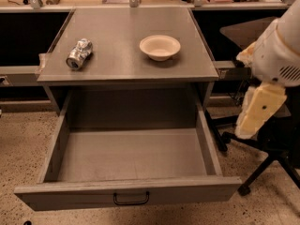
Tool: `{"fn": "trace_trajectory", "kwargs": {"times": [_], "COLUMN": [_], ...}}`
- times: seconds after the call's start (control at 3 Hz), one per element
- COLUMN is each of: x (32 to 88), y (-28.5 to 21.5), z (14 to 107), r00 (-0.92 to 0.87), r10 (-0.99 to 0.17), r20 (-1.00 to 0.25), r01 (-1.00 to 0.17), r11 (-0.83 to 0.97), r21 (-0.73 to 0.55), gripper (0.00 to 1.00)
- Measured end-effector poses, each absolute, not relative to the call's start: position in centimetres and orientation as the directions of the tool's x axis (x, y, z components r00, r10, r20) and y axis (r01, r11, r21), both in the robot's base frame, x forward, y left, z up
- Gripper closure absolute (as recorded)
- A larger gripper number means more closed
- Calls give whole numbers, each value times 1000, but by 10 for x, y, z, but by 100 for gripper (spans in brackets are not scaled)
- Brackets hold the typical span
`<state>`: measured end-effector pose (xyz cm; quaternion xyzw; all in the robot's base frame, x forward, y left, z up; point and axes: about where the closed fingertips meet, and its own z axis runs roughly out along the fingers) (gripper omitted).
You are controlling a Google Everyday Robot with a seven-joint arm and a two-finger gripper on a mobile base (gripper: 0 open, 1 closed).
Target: Close top drawer
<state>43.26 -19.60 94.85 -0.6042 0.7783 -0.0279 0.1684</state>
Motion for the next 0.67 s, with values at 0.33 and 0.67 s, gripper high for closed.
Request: {"fn": "trace_trajectory", "kwargs": {"times": [0.33, 0.67], "x": [422, 402], "y": [-171, -152], "z": [887, 801], "r00": [-215, -210], "r10": [-930, -903], "r20": [-298, -374], "r01": [-936, -958], "r11": [283, 267], "r21": [-208, -108], "gripper": [0, 0]}}
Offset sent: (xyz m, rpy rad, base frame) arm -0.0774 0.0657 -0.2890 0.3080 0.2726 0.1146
